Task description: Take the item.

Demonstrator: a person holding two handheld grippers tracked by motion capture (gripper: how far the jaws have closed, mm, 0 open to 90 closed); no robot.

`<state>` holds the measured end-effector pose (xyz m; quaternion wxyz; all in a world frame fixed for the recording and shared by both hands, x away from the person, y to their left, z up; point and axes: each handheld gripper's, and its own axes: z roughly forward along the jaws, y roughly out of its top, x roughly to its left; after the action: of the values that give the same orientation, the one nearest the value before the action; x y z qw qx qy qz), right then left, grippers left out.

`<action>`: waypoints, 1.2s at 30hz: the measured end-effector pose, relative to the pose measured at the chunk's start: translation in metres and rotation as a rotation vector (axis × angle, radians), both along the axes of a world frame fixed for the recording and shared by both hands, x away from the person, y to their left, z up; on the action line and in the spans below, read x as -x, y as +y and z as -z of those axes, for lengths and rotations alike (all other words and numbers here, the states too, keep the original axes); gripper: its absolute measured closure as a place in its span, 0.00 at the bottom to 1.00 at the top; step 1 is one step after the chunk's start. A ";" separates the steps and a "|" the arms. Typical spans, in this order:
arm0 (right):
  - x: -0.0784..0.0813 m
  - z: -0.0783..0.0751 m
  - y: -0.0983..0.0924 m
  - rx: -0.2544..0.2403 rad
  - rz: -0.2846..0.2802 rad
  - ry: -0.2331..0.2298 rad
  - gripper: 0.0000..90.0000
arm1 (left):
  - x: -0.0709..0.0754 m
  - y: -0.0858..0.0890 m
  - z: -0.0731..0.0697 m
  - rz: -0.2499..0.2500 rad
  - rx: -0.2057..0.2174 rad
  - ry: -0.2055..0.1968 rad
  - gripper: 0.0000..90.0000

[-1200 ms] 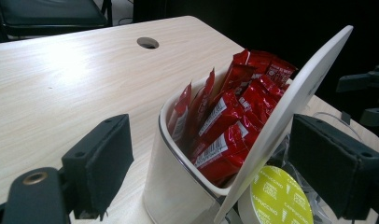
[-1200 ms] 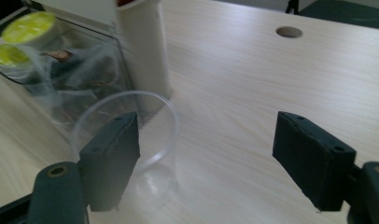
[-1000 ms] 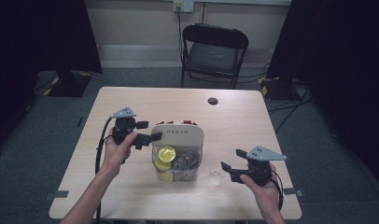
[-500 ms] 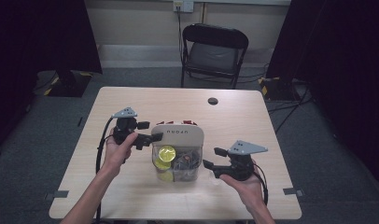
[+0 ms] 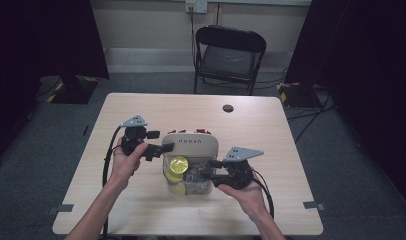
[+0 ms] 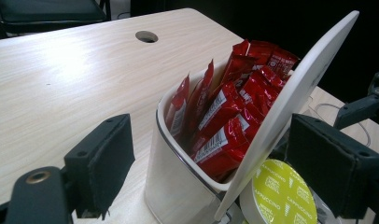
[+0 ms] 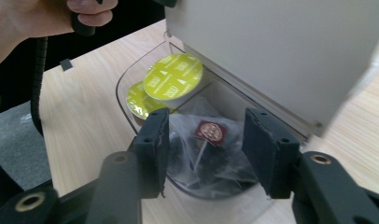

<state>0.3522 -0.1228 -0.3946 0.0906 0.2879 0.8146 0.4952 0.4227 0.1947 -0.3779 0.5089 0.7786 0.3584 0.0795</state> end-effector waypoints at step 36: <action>-0.016 0.017 0.017 0.031 -0.047 0.086 0.95 | -0.001 0.002 0.002 0.006 0.012 0.018 0.17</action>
<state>0.3682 -0.1060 -0.4119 0.0483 0.2882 0.8320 0.4715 0.4234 0.1962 -0.3800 0.5107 0.7772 0.3612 0.0690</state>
